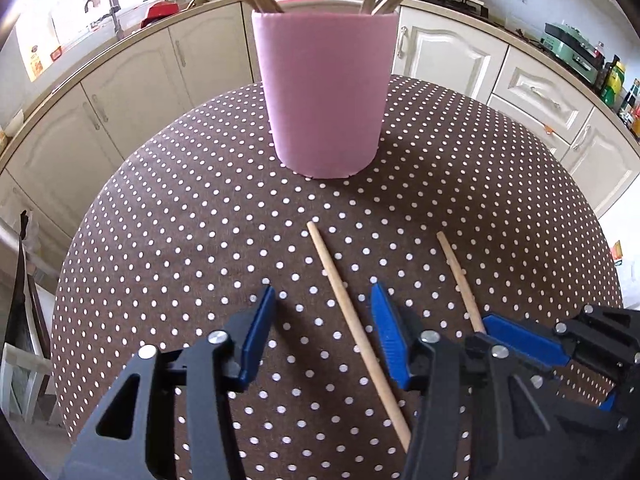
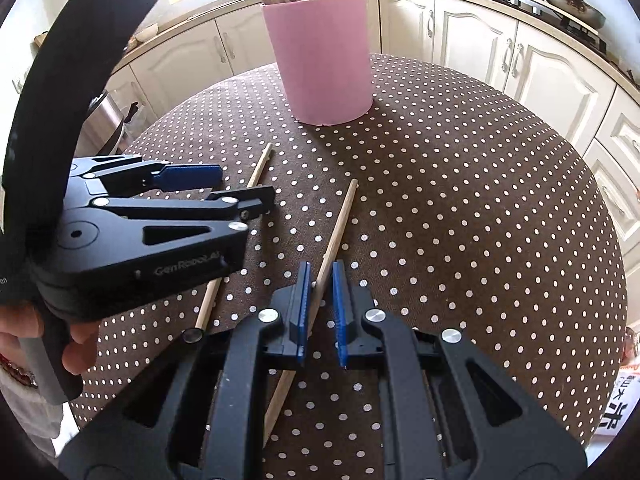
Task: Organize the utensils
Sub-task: 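Close the left gripper on a chopstick on the table while the right gripper grasps the other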
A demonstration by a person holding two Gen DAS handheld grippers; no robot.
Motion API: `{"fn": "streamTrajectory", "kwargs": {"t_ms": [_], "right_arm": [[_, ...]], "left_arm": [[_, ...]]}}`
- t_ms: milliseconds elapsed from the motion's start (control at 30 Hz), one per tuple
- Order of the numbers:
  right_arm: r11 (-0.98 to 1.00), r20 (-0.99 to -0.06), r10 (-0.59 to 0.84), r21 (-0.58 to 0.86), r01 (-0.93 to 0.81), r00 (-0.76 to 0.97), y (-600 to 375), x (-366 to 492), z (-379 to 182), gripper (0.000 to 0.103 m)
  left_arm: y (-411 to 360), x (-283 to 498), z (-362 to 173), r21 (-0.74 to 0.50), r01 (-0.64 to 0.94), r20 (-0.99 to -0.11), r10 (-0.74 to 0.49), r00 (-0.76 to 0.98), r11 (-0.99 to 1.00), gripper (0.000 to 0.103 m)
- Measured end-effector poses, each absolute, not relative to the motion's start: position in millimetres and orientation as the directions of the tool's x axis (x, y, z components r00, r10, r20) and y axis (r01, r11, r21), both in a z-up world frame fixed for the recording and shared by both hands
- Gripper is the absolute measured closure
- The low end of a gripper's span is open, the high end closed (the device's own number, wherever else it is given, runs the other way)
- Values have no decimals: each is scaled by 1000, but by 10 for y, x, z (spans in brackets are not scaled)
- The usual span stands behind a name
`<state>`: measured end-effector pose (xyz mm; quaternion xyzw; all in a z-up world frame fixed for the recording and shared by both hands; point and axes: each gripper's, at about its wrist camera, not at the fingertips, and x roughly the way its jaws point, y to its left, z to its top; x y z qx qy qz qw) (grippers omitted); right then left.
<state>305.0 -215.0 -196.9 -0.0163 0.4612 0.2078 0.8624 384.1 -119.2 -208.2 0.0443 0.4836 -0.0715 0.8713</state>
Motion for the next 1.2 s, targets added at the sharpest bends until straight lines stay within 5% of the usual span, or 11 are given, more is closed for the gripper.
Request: {"fn": "streamTrajectory", "kwargs": {"t_ms": [267, 500, 1200], "right_arm": [[928, -826, 304, 144, -343, 474, -2071, 3155, -1926, 91], [945, -861, 241, 103, -309, 448, -1952, 3381, -1900, 91], [934, -864, 232, 70, -350, 446, -1638, 3385, -1913, 97]], "left_arm": [[-981, 3849, -2076, 7, 177, -851, -87, 518, 984, 83], [-855, 3840, -2075, -7, 177, -851, -99, 517, 984, 94], [-784, 3560, -1926, -32, 214, -837, -143, 528, 976, 97]]}}
